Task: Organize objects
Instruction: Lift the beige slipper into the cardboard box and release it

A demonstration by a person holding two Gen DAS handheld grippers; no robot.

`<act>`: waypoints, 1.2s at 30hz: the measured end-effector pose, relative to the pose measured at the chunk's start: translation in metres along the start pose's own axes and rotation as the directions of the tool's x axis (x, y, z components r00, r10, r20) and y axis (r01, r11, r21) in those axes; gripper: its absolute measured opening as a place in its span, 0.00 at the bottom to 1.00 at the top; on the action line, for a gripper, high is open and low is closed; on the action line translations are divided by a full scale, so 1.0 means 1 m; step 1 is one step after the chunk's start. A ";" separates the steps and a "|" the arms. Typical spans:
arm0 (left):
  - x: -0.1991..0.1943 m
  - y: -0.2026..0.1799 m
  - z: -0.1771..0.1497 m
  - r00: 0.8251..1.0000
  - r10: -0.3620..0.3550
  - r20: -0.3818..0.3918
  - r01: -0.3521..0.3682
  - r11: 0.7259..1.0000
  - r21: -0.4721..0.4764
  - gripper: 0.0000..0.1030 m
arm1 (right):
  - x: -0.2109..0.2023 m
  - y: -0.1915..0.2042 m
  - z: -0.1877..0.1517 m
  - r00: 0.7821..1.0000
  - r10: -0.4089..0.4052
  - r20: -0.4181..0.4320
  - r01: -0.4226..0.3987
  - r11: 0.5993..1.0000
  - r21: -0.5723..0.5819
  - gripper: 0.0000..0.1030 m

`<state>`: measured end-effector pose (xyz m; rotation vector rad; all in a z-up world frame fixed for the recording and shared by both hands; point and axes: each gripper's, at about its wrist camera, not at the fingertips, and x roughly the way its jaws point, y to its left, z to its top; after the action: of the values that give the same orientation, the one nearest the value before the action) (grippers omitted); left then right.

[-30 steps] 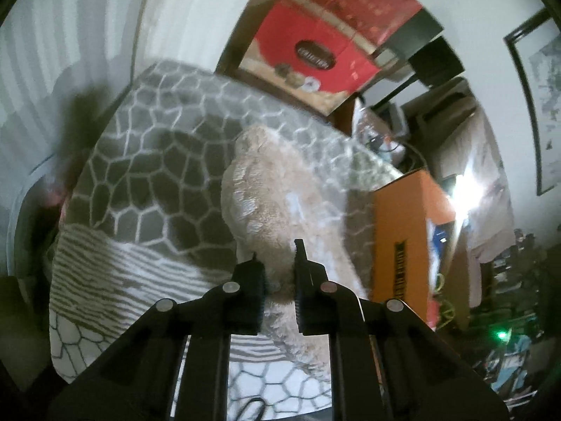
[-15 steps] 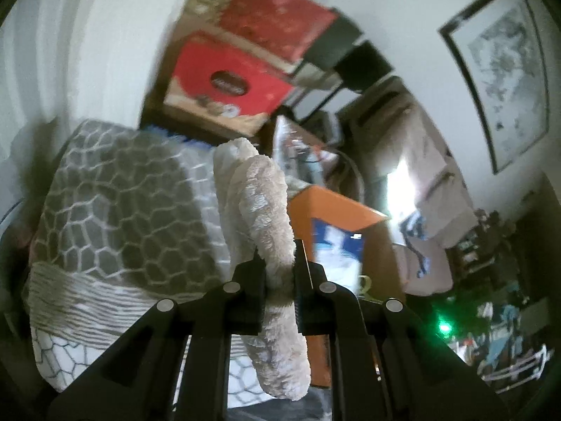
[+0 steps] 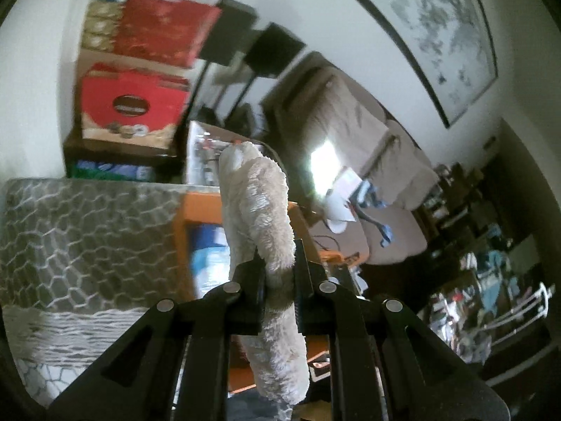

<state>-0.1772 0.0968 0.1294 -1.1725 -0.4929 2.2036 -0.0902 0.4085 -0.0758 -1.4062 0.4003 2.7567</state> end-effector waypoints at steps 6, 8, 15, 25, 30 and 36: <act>0.035 -0.029 -0.002 0.997 -0.043 -0.061 0.045 0.999 0.021 0.11 | 0.000 -0.001 0.000 1.000 0.001 0.000 -0.001 1.000 0.001 0.05; 0.050 -0.032 -0.005 0.995 -0.059 -0.086 0.060 0.998 0.015 0.11 | 0.000 0.000 0.000 1.000 0.000 0.000 0.000 1.000 0.001 0.05; 0.099 -0.031 -0.026 0.979 -0.117 -0.164 0.113 0.993 -0.033 0.11 | -0.001 -0.001 0.000 1.000 0.002 0.000 -0.002 1.000 0.002 0.05; 0.152 -0.005 -0.055 0.969 -0.068 -0.236 0.059 0.997 -0.046 0.11 | -0.001 -0.001 0.000 1.000 0.003 0.000 -0.003 1.000 0.002 0.05; 0.162 0.007 -0.064 0.965 -0.021 -0.260 0.015 1.000 -0.022 0.12 | -0.001 -0.001 0.000 1.000 0.003 -0.001 -0.003 1.000 0.004 0.05; 0.166 0.010 -0.070 0.955 0.100 -0.280 -0.082 0.994 0.076 0.28 | -0.001 -0.001 0.000 1.000 0.002 -0.001 -0.002 1.000 0.004 0.06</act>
<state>-0.1947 0.2008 -0.0169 -1.4726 -0.2505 2.0627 -0.0893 0.4099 -0.0754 -1.4074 0.4069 2.7557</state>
